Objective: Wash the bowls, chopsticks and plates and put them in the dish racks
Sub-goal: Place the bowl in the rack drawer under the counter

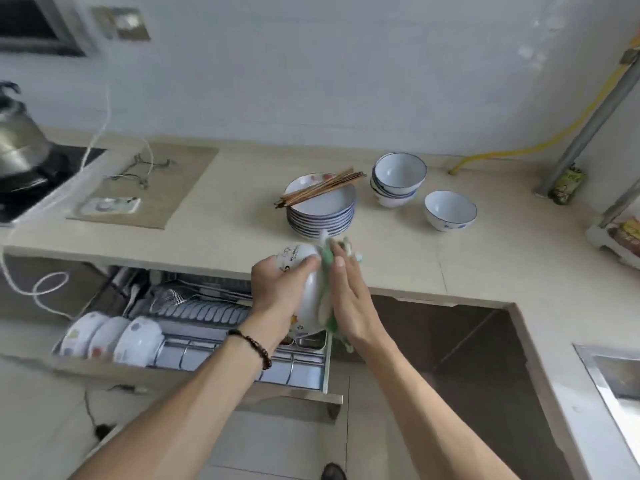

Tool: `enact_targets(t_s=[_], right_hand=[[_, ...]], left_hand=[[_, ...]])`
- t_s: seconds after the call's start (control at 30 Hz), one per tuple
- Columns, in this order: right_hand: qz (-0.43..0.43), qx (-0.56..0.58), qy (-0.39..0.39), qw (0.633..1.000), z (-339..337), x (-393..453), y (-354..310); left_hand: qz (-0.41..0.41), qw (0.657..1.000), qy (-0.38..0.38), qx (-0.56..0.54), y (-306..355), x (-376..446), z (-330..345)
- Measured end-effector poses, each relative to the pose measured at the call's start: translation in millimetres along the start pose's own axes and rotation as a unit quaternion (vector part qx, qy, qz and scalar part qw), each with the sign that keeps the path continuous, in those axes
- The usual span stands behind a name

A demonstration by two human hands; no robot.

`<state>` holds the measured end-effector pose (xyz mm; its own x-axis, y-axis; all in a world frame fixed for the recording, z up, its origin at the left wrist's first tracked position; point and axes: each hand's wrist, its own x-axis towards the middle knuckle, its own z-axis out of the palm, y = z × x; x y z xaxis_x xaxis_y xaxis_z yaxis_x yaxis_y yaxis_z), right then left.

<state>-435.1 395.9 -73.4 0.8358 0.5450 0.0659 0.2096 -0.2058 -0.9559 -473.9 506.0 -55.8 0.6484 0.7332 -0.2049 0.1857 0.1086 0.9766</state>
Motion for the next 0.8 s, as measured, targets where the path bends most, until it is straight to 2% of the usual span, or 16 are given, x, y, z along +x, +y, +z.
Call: enact_targets(t_s=[0.1,0.17,0.23,0.33,0.37,0.43,0.47,0.53,0.57,0.63,0.7,0.8], right_hand=[[-0.050,-0.019,-0.039,0.998,38.5,18.9,5.9],[-0.007,0.065,-0.078,0.995,56.3,39.4,7.7],[0.048,0.131,-0.128,0.982,75.0,64.9,8.1],[-0.010,0.065,-0.181,0.981,108.5,76.7,2.9],[-0.014,0.081,-0.187,0.979,118.4,80.1,4.5],[0.043,0.182,-0.198,0.962,131.4,88.5,11.3],[0.105,0.258,-0.208,0.938,135.7,96.3,15.3],[0.291,0.382,-0.219,0.849,145.6,106.6,22.3],[0.355,0.389,-0.212,0.823,154.5,108.7,28.1],[0.417,0.366,-0.184,0.811,176.9,106.4,31.9],[0.444,0.355,-0.131,0.812,204.4,101.9,30.0],[0.459,0.298,-0.061,0.835,242.3,95.2,34.9]], left_hand=[[-0.013,0.998,-0.023,0.057,0.5,14.0,-39.6],[-0.002,0.993,-0.056,0.101,0.9,20.3,-65.3],[-0.001,0.991,-0.059,0.124,-4.0,29.9,-86.0],[0.002,0.989,-0.027,0.142,-10.2,47.0,-108.7],[0.014,0.985,-0.026,0.169,-12.3,52.3,-114.0],[0.035,0.978,-0.029,0.204,-12.8,57.5,-126.7],[0.040,0.980,-0.031,0.191,-12.6,59.2,-133.3],[0.019,0.994,-0.016,0.104,-13.1,60.4,-146.5],[0.006,0.999,0.011,0.051,-15.5,63.3,-153.2],[-0.040,0.992,0.113,-0.047,-29.8,73.9,-164.6],[-0.089,0.967,0.213,-0.104,-44.4,87.3,-174.5],[-0.089,0.958,0.263,-0.072,-70.1,106.1,-189.6]])
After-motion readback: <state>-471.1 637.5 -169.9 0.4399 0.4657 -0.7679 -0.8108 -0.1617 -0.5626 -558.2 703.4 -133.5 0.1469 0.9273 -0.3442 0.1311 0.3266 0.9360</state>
